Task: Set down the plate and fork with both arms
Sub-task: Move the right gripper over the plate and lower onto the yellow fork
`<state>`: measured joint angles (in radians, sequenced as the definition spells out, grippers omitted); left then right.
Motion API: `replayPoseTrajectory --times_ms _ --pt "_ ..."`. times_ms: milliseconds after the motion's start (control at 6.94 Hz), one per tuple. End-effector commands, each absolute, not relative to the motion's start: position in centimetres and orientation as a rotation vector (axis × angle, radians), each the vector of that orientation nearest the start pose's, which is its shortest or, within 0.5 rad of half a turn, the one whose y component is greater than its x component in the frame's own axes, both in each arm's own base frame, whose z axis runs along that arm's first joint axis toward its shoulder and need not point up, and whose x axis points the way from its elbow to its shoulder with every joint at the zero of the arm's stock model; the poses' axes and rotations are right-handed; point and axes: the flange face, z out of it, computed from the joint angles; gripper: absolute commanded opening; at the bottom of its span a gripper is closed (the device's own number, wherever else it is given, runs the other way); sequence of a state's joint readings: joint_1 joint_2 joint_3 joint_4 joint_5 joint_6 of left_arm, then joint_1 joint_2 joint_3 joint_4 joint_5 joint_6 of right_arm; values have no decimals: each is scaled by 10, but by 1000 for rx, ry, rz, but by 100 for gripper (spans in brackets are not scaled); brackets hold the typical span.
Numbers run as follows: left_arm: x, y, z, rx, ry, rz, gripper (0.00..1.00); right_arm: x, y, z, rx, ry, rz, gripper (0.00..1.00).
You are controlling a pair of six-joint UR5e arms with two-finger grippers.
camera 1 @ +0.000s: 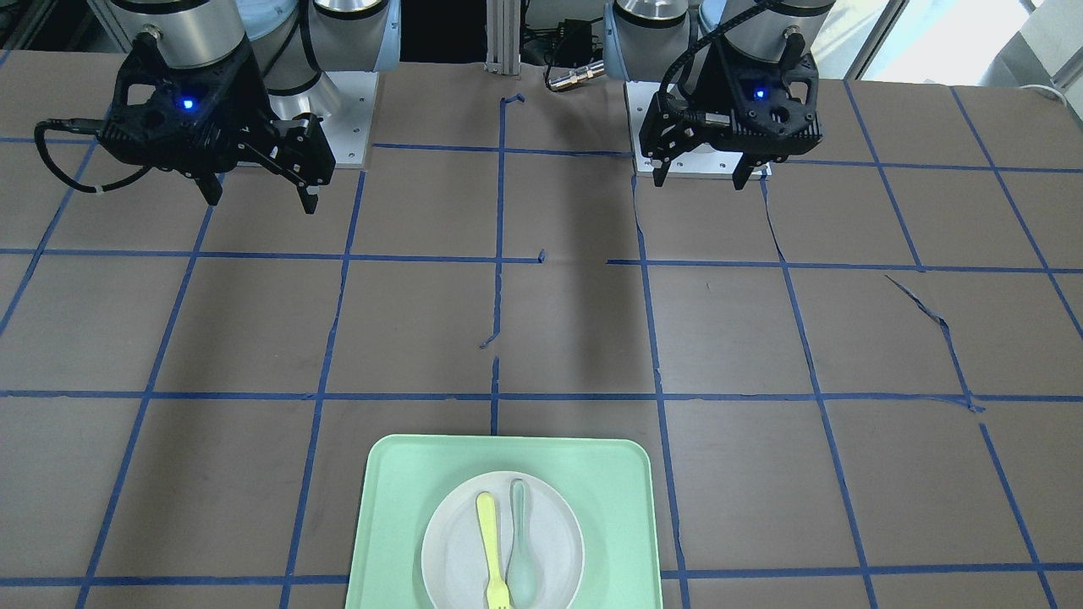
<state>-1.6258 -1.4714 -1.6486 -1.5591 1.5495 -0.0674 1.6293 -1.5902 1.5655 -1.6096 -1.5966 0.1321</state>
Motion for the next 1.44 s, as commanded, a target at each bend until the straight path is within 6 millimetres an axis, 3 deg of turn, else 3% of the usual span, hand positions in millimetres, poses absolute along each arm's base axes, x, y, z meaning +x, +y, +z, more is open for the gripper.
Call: replayPoseTrajectory --times_ms 0,144,288,432,577,721,865,1009,1153,1297 --pt "-161 -453 500 -13 3165 -160 100 167 -483 499 107 3149 -111 100" --pt "-161 -457 494 -20 3164 -139 100 172 -494 489 131 3139 -165 100" --pt "-162 -459 490 -23 3164 -127 100 196 -525 466 84 3130 -205 100" --pt "-162 -460 487 -18 3162 -112 100 244 -561 426 8 3153 -134 100" --pt "-162 -462 483 -21 3162 -100 100 275 -623 393 93 3151 -113 100" --pt "-161 -459 475 -19 3162 -78 100 290 -673 360 169 3141 -103 100" --pt "-162 -458 470 -19 3163 -64 100 300 -696 330 162 3132 -126 100" --pt "-162 -458 470 -21 3164 -68 100 306 -705 295 143 3139 -99 94" --pt "-161 -458 472 -21 3162 -73 100 331 -710 251 102 3134 -116 94" --pt "-161 -456 472 -16 3162 -73 100 343 -710 234 76 3132 -128 87"
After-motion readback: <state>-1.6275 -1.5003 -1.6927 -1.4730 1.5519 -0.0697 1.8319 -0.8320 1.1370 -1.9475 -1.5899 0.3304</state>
